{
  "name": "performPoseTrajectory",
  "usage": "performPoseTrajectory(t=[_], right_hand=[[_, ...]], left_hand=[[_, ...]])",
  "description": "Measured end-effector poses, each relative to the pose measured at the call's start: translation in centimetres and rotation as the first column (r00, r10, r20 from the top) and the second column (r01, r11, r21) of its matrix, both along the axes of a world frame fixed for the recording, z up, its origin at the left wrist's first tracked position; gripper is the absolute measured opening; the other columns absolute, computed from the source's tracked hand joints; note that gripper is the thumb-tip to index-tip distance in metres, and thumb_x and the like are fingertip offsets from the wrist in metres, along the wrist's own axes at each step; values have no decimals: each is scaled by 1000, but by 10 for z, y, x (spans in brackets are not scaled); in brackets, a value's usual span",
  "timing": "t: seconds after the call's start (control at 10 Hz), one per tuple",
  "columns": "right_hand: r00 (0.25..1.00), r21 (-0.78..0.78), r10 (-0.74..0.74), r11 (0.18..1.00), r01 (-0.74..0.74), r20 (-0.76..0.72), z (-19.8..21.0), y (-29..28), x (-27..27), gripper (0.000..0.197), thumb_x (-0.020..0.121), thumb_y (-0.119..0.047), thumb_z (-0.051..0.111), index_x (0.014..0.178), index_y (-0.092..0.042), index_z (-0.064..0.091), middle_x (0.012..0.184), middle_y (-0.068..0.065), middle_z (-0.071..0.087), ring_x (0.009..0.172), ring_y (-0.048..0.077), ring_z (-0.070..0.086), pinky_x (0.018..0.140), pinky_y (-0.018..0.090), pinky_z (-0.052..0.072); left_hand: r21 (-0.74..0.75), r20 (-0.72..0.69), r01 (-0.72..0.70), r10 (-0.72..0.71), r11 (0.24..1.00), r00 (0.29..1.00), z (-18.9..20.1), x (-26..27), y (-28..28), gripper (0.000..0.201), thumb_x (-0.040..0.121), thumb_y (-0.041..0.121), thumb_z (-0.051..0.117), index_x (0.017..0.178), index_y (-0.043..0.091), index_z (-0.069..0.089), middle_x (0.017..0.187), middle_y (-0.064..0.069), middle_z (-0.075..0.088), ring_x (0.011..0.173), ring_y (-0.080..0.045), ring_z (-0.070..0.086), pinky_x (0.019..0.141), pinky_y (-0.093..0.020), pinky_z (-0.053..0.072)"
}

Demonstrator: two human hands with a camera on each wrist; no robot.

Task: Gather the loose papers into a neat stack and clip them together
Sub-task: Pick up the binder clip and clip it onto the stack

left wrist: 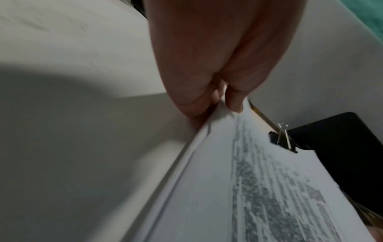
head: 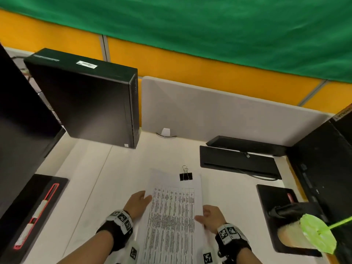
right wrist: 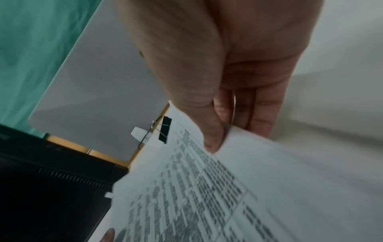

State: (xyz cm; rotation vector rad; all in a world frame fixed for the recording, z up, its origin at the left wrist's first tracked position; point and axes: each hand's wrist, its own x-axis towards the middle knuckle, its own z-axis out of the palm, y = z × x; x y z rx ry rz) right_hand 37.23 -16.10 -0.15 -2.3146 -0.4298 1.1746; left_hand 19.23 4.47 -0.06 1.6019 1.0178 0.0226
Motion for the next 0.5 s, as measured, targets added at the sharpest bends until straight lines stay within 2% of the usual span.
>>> performPoseTrajectory(t=[0.1, 0.2, 0.3, 0.4, 0.5], right_hand=[[971, -7, -150, 988, 154, 184, 0, -9, -1, 11, 81, -16, 70, 76, -19, 61, 67, -9, 55, 76, 18, 55, 61, 21, 41], [941, -73, -107, 988, 137, 320, 4, -14, -3, 22, 85, -21, 65, 71, -15, 49, 64, -9, 45, 72, 16, 49, 48, 17, 29], [919, -207, 5, 975, 84, 393, 5, -11, -7, 23, 84, -33, 62, 84, -13, 52, 87, -2, 55, 83, 18, 55, 60, 23, 43], [909, -241, 3, 964, 108, 418, 3, -16, -24, 52, 83, -41, 62, 124, -12, 48, 122, 7, 50, 106, 24, 58, 87, 34, 49], [874, -54, -126, 984, 171, 468, 37, -16, -27, 73, 84, -42, 61, 144, -15, 30, 138, 11, 43, 119, 28, 52, 100, 40, 45]], left_hand=[[-10, -6, 104, -104, 995, 995, -9, 6, -3, 49, 76, 49, 48, 85, 3, 59, 84, -23, 60, 79, -32, 59, 80, -41, 45], [37, -24, 184, -183, 982, 983, -2, 8, -10, 30, 85, 38, 45, 99, 15, 59, 93, -2, 59, 91, -21, 57, 90, -34, 42], [131, -43, 265, -261, 955, 964, 3, -1, -22, 23, 82, 31, 45, 65, 27, 31, 66, 10, 33, 72, -14, 33, 60, -25, 28], [188, -65, 301, -294, 935, 954, -1, -10, -30, 24, 87, 23, 46, 68, 16, 33, 64, 3, 33, 64, -16, 30, 59, -27, 26], [247, -94, 301, -287, 921, 953, -7, -30, -33, 26, 89, 22, 46, 67, 15, 33, 64, 3, 38, 58, -11, 32, 56, -23, 28]])
